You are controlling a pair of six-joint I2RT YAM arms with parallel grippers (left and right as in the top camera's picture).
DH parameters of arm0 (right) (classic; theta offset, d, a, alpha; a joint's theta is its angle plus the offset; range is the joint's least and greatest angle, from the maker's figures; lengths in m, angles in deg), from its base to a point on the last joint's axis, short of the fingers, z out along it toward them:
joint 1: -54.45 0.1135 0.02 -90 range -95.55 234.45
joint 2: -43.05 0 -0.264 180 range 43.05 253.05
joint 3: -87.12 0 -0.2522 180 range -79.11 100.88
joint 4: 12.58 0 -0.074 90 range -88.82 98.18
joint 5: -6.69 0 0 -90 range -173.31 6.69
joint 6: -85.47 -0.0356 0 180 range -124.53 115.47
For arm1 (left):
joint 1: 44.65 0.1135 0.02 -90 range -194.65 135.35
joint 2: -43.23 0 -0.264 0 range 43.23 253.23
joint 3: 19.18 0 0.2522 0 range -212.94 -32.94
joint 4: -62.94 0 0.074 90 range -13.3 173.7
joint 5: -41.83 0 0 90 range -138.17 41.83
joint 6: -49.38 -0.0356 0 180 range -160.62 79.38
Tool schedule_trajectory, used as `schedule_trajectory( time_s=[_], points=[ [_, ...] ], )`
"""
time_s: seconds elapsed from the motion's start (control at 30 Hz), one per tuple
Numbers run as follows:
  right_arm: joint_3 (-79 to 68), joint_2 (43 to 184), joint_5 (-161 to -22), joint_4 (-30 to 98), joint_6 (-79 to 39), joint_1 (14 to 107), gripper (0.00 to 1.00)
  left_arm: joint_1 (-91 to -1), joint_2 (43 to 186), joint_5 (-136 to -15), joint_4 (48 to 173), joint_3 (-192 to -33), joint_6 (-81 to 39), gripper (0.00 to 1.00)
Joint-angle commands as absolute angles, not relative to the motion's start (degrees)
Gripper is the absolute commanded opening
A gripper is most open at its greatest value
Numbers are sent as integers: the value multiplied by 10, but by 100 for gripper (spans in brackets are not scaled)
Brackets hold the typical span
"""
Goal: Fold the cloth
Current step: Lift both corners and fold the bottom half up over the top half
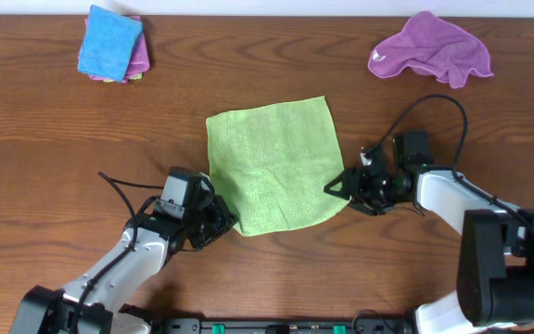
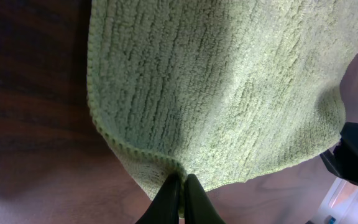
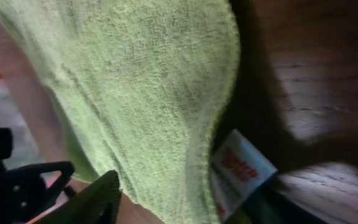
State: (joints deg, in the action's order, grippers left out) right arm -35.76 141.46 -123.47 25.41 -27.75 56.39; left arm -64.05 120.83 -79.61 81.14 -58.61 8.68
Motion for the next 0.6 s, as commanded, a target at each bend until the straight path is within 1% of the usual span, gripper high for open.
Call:
schedule_trajectory(
  time_s=[0.0, 0.03, 0.07, 0.17, 0.2, 0.23, 0.4, 0.57],
  points=[
    [-387, 1454, -1052, 273, -267, 555, 46, -642, 1214, -785, 811, -582, 83, 6],
    [-387, 1454, -1052, 276, -267, 555, 32, -642, 1214, -784, 811, -582, 83, 6],
    [-387, 1454, -1052, 279, -267, 555, 25, -642, 1214, -782, 811, -582, 83, 6],
    [-387, 1453, -1052, 290, -267, 555, 14, -642, 1214, -780, 811, -582, 83, 6],
    [-387, 1453, -1052, 294, -267, 555, 4, -642, 1214, -779, 811, -582, 83, 6],
    [-387, 1453, -1052, 297, -267, 555, 1, -642, 1214, -777, 811, -582, 83, 6],
    [-380, 1452, -1094, 307, -267, 556, 1, -642, 1214, -775, 801, -582, 83, 6],
    [-336, 1445, -1154, 333, -250, 558, 1, -642, 1214, -776, 750, -583, 87, 6]
  ],
)
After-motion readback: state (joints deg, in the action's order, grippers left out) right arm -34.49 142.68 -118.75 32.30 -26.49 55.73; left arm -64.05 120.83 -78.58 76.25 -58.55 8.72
